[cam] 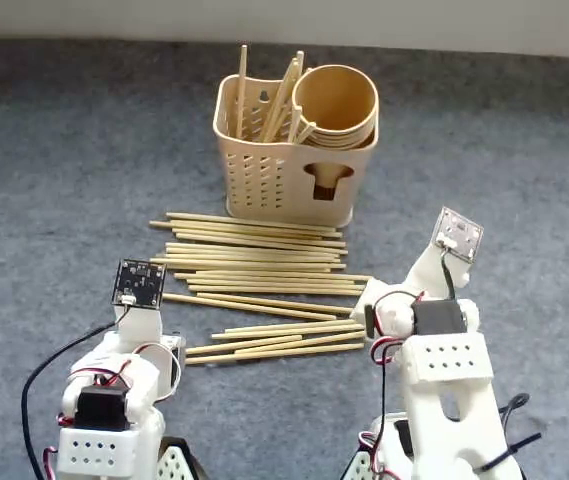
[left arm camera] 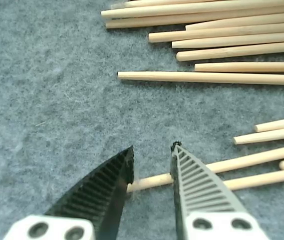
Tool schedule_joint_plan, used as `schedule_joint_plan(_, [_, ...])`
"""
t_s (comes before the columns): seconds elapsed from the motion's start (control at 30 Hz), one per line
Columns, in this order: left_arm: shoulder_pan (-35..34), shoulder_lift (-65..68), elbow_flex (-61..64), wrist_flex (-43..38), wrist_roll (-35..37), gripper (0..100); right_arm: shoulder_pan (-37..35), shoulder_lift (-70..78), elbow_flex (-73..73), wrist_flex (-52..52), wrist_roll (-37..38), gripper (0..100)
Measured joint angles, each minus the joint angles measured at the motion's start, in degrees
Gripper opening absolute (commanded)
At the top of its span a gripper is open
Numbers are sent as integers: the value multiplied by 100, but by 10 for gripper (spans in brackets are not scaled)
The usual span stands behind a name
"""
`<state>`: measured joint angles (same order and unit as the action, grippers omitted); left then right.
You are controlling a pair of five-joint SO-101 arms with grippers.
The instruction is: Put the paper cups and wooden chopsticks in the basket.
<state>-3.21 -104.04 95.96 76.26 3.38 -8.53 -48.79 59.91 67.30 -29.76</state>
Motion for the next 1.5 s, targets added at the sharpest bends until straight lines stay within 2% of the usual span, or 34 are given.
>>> schedule_joint_plan(0.4, [0, 0, 0, 0, 0, 136, 158, 1495, -53, -44, 0, 57])
schedule_joint_plan(0.7, [0, 0, 0, 0, 0, 136, 853, 2409, -53, -1011, -9, 57])
schedule_joint_plan(0.93, [0, 0, 0, 0, 0, 136, 1125, 3112, -571, -1108, -9, 57])
schedule_joint_plan(1.5, [0, 0, 0, 0, 0, 136, 1143, 4053, -976, -1398, -9, 57])
